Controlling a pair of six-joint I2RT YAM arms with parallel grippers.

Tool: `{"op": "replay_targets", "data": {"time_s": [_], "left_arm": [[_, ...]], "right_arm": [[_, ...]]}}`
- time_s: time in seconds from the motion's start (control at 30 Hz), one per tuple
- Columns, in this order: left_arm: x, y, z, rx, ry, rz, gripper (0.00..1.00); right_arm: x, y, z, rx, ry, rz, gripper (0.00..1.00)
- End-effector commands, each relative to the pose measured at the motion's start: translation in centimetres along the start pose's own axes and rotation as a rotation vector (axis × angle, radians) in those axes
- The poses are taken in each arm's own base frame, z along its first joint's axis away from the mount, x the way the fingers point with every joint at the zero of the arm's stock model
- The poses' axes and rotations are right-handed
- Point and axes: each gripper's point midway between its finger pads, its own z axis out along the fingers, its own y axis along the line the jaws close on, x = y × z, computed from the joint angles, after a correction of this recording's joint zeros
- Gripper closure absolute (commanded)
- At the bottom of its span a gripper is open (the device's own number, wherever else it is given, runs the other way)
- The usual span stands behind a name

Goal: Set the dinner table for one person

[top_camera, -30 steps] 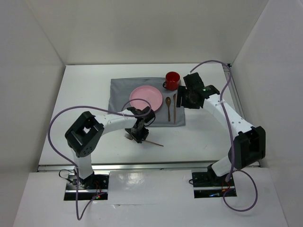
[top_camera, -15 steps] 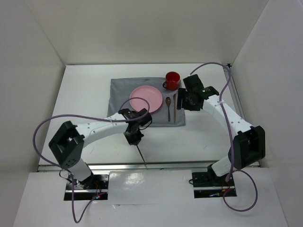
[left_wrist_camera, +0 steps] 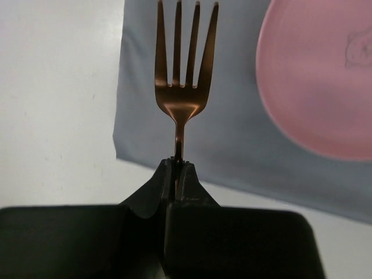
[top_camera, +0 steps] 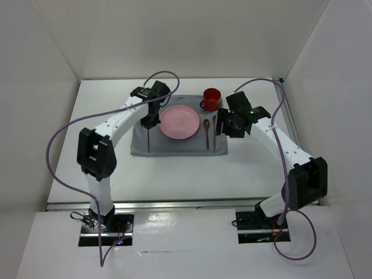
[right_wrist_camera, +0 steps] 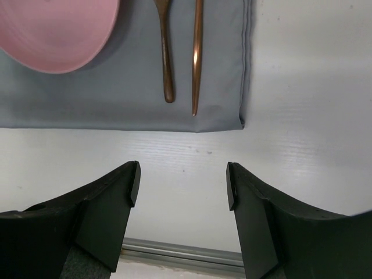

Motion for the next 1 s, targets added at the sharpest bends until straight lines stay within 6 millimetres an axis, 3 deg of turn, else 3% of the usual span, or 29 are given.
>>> {"op": "replay_targets", "data": {"time_s": [0.0, 0.07, 0.1, 0.2, 0.23, 0.37, 0.43, 0.5, 0.63, 0.67, 0.7, 0.8, 0.83, 0.97], "left_arm": [[-2.9, 0.9, 2.7, -0.056, -0.006, 0.092, 1.00], [-5.2, 0.2, 3.6, -0.012, -0.026, 0.081, 1.00], [-5.1, 0.2, 5.7, -0.008, 0.020, 0.090, 1.00], [-7.3, 0.3, 7.6, -0.011, 0.018, 0.060, 1.00], [-6.0, 0.0, 9.4, -0.029, 0.081, 0.084, 1.00], [-6.0, -1.1, 12.0, 0.015, 0.105, 0.141, 1.00], [-6.0, -1.4, 12.9, 0.014, 0.110, 0.153, 1.00], [-4.6, -1.5, 14.1, 0.001, 0.171, 0.172, 1.00], [-3.9, -2.1, 14.9, 0.026, 0.182, 0.159, 1.00], [-3.9, -2.1, 14.9, 0.025, 0.182, 0.150, 0.81], [-3.9, -2.3, 14.8, 0.016, 0.174, 0.159, 0.69], [-4.8, -2.2, 13.8, 0.016, 0.147, 0.152, 0.42], [-5.2, -2.1, 13.2, 0.022, 0.134, 0.147, 0.36], [-7.0, -2.4, 8.7, 0.100, 0.070, 0.140, 0.33]], "right_arm": [[-0.3, 0.2, -2.8, -0.038, -0.053, 0.048, 0.27], [0.1, -0.5, -3.0, -0.011, -0.067, 0.095, 0.25], [0.2, -0.3, -3.9, -0.022, -0.093, 0.119, 0.24], [1.3, -1.0, -4.7, -0.025, -0.113, 0.144, 0.21], [1.3, -1.0, -5.5, -0.040, -0.138, 0.157, 0.19], [2.8, -2.3, -6.3, -0.004, -0.132, 0.179, 0.19], [3.1, -2.3, -6.4, -0.012, -0.129, 0.170, 0.18], [4.1, -3.0, -6.1, 0.025, -0.089, 0.166, 0.16], [3.3, -3.4, -6.5, 0.056, -0.110, 0.176, 0.13], [3.3, -3.4, -6.5, 0.056, -0.110, 0.176, 0.13], [3.3, -3.4, -6.5, 0.056, -0.110, 0.176, 0.11], [2.7, -3.3, -6.8, 0.062, -0.120, 0.188, 0.08], [2.3, -3.3, -7.1, 0.066, -0.135, 0.189, 0.08], [0.7, -4.0, -7.5, 0.123, -0.179, 0.184, 0.00]]}}
